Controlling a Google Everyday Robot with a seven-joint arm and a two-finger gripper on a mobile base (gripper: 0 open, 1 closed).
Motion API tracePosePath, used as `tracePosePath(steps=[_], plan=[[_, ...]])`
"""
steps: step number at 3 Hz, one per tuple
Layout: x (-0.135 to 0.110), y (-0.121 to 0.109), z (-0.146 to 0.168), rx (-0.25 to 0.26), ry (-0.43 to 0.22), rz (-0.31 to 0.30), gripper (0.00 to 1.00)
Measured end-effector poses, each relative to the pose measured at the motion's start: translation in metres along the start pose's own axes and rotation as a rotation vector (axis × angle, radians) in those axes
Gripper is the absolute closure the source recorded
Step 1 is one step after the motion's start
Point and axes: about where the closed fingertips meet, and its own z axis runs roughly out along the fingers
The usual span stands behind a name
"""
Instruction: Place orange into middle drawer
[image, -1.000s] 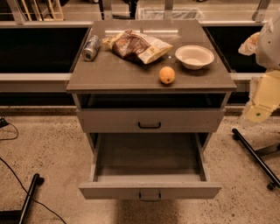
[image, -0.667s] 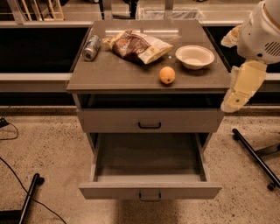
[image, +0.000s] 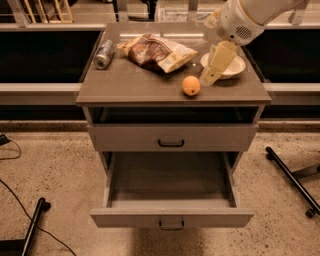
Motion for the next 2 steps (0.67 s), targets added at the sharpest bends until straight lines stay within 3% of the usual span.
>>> tracePosePath(steps=[1,2], plan=[[-0.008,-0.035,0.045,-0.005,-0.046,0.012,0.0],[0.001,-0.046,0.083,-0.044,-0.058,0.025,0.0]])
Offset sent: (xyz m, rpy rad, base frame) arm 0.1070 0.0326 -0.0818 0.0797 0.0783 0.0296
